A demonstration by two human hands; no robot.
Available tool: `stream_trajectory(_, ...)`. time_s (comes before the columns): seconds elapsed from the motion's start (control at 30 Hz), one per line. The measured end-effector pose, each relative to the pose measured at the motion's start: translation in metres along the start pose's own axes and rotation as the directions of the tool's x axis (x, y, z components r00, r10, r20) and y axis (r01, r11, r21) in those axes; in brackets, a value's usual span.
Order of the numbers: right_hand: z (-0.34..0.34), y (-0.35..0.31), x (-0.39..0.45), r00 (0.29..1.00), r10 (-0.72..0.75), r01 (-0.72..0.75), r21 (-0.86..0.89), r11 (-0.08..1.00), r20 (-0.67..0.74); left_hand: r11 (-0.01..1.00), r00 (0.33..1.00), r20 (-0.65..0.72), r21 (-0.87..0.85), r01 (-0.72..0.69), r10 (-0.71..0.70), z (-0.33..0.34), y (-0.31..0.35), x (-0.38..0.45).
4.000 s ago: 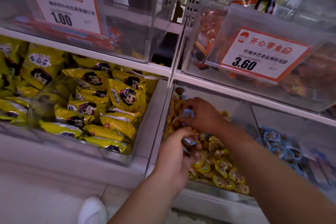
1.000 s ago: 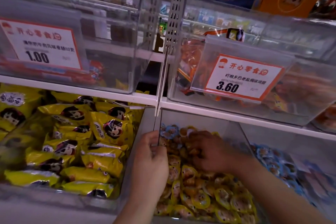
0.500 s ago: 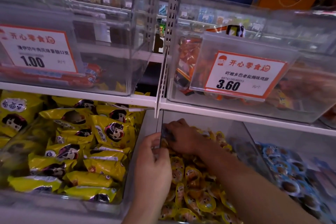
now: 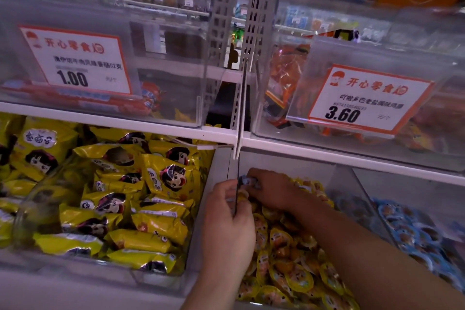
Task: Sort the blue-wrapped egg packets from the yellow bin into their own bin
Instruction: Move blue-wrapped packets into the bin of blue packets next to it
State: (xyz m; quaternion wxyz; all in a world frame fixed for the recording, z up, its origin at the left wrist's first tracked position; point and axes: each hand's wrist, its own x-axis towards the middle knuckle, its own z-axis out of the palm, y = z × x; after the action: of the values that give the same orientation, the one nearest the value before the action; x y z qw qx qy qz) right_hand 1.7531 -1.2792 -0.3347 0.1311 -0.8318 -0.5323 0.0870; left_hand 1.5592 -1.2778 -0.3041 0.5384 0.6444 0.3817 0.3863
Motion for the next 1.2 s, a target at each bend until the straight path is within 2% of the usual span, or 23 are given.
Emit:
stream_trajectory(0.07, -0.003, -0.005, -0.006, 0.998, 0.029, -0.023, 0.11, 0.994, -0.051, 1.0, 1.0, 0.014, 0.026, -0.014, 0.013, -0.002, 0.003, -0.002)
stream_trajectory(0.1, -0.008, -0.006, -0.01, 0.995, 0.056, -0.04, 0.17, 0.985, -0.088, 0.992, 0.998, 0.012, 0.106, -0.071, 0.07, -0.003, 0.005, -0.004)
stream_trajectory(0.13, -0.012, -0.006, -0.015, 0.988, 0.092, -0.059, 0.247, 0.967, -0.124, 0.952, 0.981, 0.007, 0.239, -0.19, 0.194, -0.005, 0.01, -0.007)
stream_trajectory(0.17, -0.019, -0.006, -0.021, 0.977, 0.135, -0.075, 0.326, 0.942, -0.166, 0.872, 0.938, 0.023, 0.362, -0.329, 0.345, -0.006, 0.014, -0.011)
stream_trajectory(0.2, -0.026, -0.004, -0.029, 0.954, 0.193, -0.089, 0.4, 0.912, -0.227, 0.787, 0.876, 0.062, 0.412, -0.46, 0.479, -0.005, 0.017, -0.015)
stream_trajectory(0.27, -0.043, -0.002, -0.049, 0.858, 0.392, -0.128, 0.599, 0.79, -0.333, 0.681, 0.755, 0.138, 0.351, -0.643, 0.641, 0.002, 0.023, -0.026)
stream_trajectory(0.3, -0.051, 0.0, -0.06, 0.809, 0.51, -0.116, 0.771, 0.626, -0.292, 0.659, 0.715, 0.162, 0.292, -0.693, 0.68, 0.008, 0.024, -0.031)
stream_trajectory(0.33, -0.058, 0.001, -0.072, 0.793, 0.585, -0.087, 0.919, 0.384, -0.169, 0.668, 0.709, 0.181, 0.239, -0.704, 0.682, 0.014, 0.024, -0.037)
stream_trajectory(0.37, -0.063, 0.001, -0.086, 0.813, 0.582, -0.079, 0.991, 0.112, -0.001, 0.707, 0.733, 0.192, 0.193, -0.68, 0.653, 0.021, 0.024, -0.042)
stream_trajectory(0.4, -0.067, -0.001, -0.101, 0.833, 0.538, -0.096, 0.992, -0.087, 0.128, 0.766, 0.78, 0.198, 0.156, -0.623, 0.594, 0.027, 0.024, -0.047)
stream_trajectory(0.43, -0.068, 0.0, -0.117, 0.842, 0.502, -0.133, 0.977, -0.168, 0.2, 0.834, 0.834, 0.211, 0.12, -0.539, 0.51, 0.036, 0.024, -0.051)
stream_trajectory(0.5, -0.061, -0.003, -0.141, 0.836, 0.49, -0.182, 0.968, -0.175, 0.246, 0.932, 0.916, 0.254, 0.108, -0.347, 0.311, 0.048, 0.02, -0.053)
stream_trajectory(0.53, -0.055, -0.004, -0.152, 0.834, 0.492, -0.178, 0.966, -0.19, 0.251, 0.953, 0.929, 0.288, 0.123, -0.276, 0.232, 0.054, 0.018, -0.053)
stream_trajectory(0.6, -0.044, -0.006, -0.17, 0.828, 0.49, -0.164, 0.954, -0.251, 0.271, 0.979, 0.915, 0.381, 0.09, -0.182, 0.135, 0.061, 0.014, -0.053)
stream_trajectory(0.67, -0.036, -0.006, -0.184, 0.823, 0.487, -0.15, 0.938, -0.313, 0.293, 0.986, 0.875, 0.47, 0.044, -0.16, 0.121, 0.062, 0.01, -0.054)
stream_trajectory(0.77, -0.03, -0.006, -0.19, 0.829, 0.464, -0.14, 0.92, -0.367, 0.311, 0.966, 0.839, 0.517, 0.081, -0.244, 0.169, 0.055, 0.004, -0.052)
stream_trajectory(0.83, -0.03, -0.007, -0.191, 0.835, 0.43, -0.16, 0.9, -0.406, 0.343, 0.988, 0.871, 0.476, 0.033, -0.15, 0.116, 0.052, -0.001, -0.049)
stream_trajectory(0.9, -0.032, -0.006, -0.189, 0.841, 0.397, -0.165, 0.874, -0.458, 0.367, 0.998, 0.932, 0.357, -0.044, -0.053, 0.066, 0.049, -0.003, -0.048)
stream_trajectory(0.97, -0.037, -0.005, -0.19, 0.838, 0.394, -0.184, 0.876, -0.446, 0.377, 0.988, 0.972, 0.177, -0.034, -0.148, 0.151, 0.047, -0.002, -0.046)
stream_trajectory(1.03, -0.041, -0.005, -0.191, 0.846, 0.407, -0.178, 0.901, -0.396, 0.346, 0.954, 0.954, 0.07, 0.04, -0.296, 0.293, 0.045, 0.0, -0.046)
stream_trajectory(1.1, -0.042, -0.005, -0.191, 0.85, 0.426, -0.155, 0.919, -0.362, 0.311, 0.932, 0.933, 0.097, 0.077, -0.354, 0.346, 0.049, 0.003, -0.05)
stream_trajectory(1.13, -0.042, -0.005, -0.191, 0.845, 0.443, -0.149, 0.926, -0.346, 0.301, 0.94, 0.937, 0.134, 0.066, -0.334, 0.323, 0.054, 0.003, -0.053)
stream_trajectory(1.2, -0.04, -0.006, -0.19, 0.837, 0.477, -0.126, 0.943, -0.309, 0.268, 0.985, 0.964, 0.203, -0.022, -0.173, 0.174, 0.066, 0.005, -0.06)
